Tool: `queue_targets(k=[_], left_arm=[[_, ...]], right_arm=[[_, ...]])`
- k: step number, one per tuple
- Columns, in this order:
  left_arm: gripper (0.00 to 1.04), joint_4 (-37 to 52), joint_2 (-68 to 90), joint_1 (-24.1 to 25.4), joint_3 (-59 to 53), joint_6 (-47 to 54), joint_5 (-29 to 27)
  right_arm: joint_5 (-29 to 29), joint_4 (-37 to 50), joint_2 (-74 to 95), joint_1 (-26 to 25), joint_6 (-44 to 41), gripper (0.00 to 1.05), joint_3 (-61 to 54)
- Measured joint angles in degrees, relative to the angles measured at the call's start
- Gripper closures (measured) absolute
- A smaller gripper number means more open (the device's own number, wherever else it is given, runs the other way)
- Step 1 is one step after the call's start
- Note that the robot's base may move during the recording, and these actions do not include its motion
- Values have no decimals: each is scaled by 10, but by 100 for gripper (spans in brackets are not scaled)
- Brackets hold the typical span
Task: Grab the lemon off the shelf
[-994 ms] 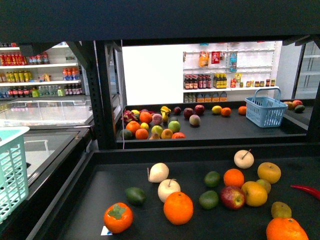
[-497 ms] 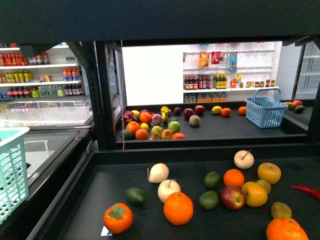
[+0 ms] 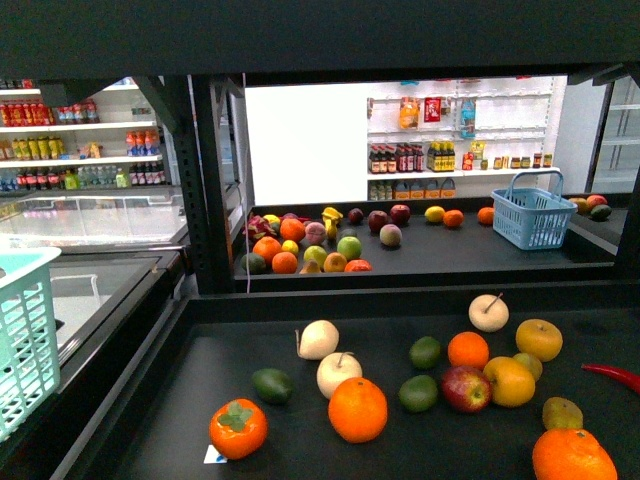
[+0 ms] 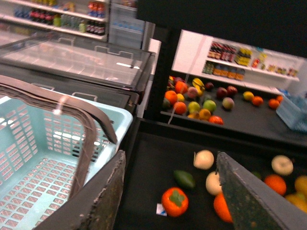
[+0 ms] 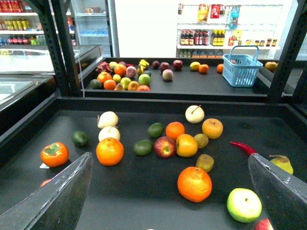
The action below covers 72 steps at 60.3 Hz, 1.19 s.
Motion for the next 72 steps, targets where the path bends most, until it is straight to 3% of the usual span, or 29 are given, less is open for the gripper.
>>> queue_targets(k=[3,16,72], left_arm=[[60,-6,-55,-20,-50,33,-4],[103,5,-132,-24,-142,68,-16],[102,-61,-333,-24,-262,75,-16]], right_arm=[[2,0,0,0,0,7,0],[0,0,0,0,0,7,0],[0,0,0,0,0,7,0]])
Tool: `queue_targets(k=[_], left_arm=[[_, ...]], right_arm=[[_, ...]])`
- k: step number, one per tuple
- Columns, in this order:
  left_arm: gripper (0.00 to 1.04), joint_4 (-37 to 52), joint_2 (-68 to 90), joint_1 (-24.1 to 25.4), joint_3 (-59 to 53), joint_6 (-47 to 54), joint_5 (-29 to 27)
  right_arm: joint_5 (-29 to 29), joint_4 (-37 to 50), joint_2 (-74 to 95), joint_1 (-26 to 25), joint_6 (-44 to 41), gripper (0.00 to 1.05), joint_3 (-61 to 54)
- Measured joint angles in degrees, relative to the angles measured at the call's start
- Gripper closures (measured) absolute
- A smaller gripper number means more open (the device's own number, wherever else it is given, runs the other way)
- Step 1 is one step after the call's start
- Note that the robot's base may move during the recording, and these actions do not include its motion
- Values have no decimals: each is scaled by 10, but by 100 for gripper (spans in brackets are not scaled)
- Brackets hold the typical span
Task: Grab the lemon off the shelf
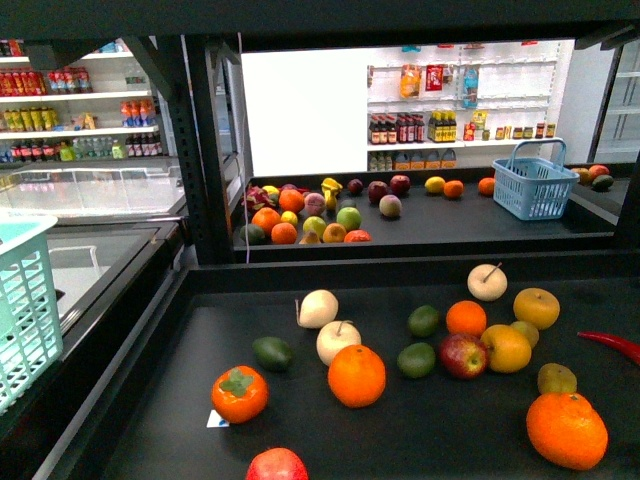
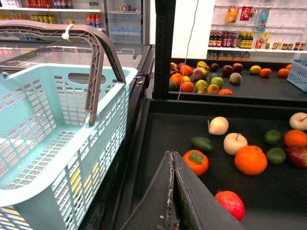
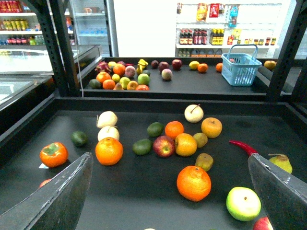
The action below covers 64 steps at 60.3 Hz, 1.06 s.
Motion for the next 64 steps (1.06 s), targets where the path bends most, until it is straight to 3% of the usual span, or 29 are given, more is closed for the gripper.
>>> queue_targets(k=[8,31,58,64], left_arm=[[102,-99,-86,0,0,0,0],[101,-105,-101,0,0,0,0],[9,-105,-101,0,0,0,0],[8,-105,-101,0,0,1,0]], right_arm=[[0,0,0,0,0,7,0],[0,0,0,0,0,7,0],[0,0,0,0,0,7,0],[0,0,0,0,0,7,0]])
